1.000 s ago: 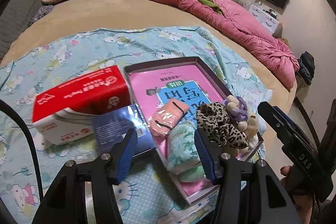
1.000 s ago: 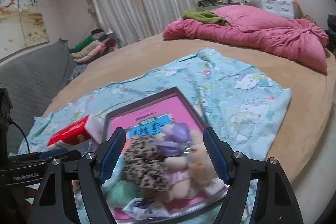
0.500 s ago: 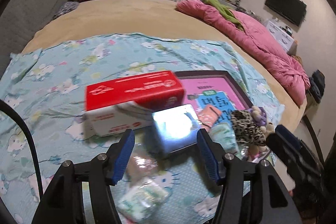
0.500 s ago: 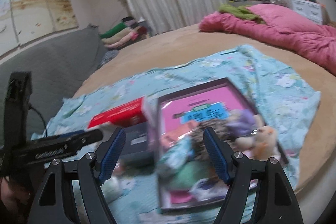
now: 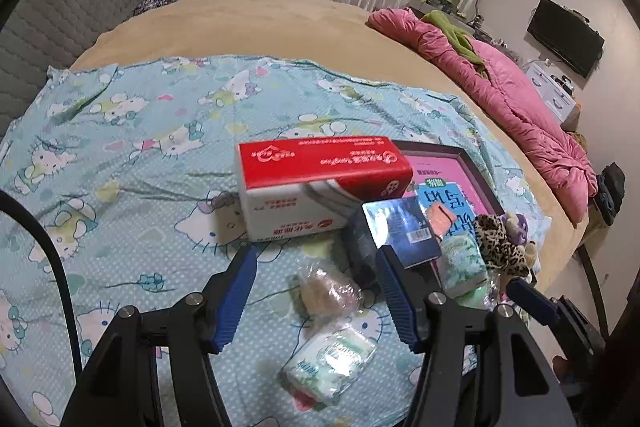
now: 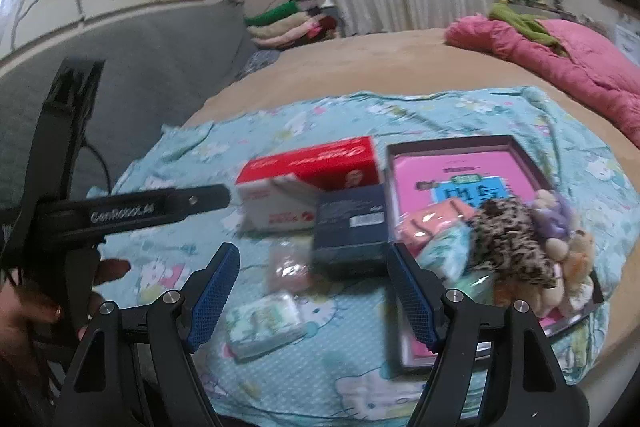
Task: Organize soft objects
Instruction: 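Move both open tools back toward the tissue pack and clear bag, then grasp the white-green tissue pack with the right tool while the left grasps the clear bag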
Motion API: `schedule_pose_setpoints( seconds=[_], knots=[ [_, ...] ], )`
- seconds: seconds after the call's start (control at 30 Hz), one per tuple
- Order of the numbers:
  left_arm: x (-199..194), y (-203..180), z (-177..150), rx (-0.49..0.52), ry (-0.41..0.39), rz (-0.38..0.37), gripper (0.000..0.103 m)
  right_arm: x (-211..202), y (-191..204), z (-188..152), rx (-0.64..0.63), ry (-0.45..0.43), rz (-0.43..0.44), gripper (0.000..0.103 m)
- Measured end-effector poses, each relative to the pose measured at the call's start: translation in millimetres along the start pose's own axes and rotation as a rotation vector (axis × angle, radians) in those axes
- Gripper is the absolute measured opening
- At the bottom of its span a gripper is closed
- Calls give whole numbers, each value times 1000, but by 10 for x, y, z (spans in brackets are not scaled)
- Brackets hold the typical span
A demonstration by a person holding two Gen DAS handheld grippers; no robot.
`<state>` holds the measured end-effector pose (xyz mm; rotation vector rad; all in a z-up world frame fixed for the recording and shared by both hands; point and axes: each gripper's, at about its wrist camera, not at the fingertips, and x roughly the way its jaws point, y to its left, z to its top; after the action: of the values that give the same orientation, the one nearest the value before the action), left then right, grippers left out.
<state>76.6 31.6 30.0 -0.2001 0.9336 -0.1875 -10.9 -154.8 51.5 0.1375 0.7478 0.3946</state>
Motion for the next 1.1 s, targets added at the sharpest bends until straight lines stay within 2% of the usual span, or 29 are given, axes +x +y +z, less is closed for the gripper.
schedule_pose_setpoints(
  seconds=[0.23, 0.4, 0.5, 0.6, 0.67, 0.8, 1.1],
  knots=[
    [135, 71, -87, -3, 50, -12, 61, 246, 99, -157, -32, 98, 56, 78],
    [323, 120, -167, -13, 97, -22, 61, 457, 127, -292, -48, 170, 63, 79],
    [451, 138, -207, -17, 126, -26, 61, 584, 183, -368, -76, 206, 102, 79],
    [563, 163, -238, -24, 148, -33, 61, 690, 275, -446, -130, 221, 137, 79],
    [612, 178, -250, -26, 156, -36, 61, 758, 328, -488, -170, 223, 151, 84],
    [679, 216, -265, -30, 162, -48, 61, 883, 372, -533, -222, 232, 146, 85],
    [925, 230, -270, -44, 209, -88, 61, 1159, 369, -612, -256, 296, 153, 85]
  ],
)
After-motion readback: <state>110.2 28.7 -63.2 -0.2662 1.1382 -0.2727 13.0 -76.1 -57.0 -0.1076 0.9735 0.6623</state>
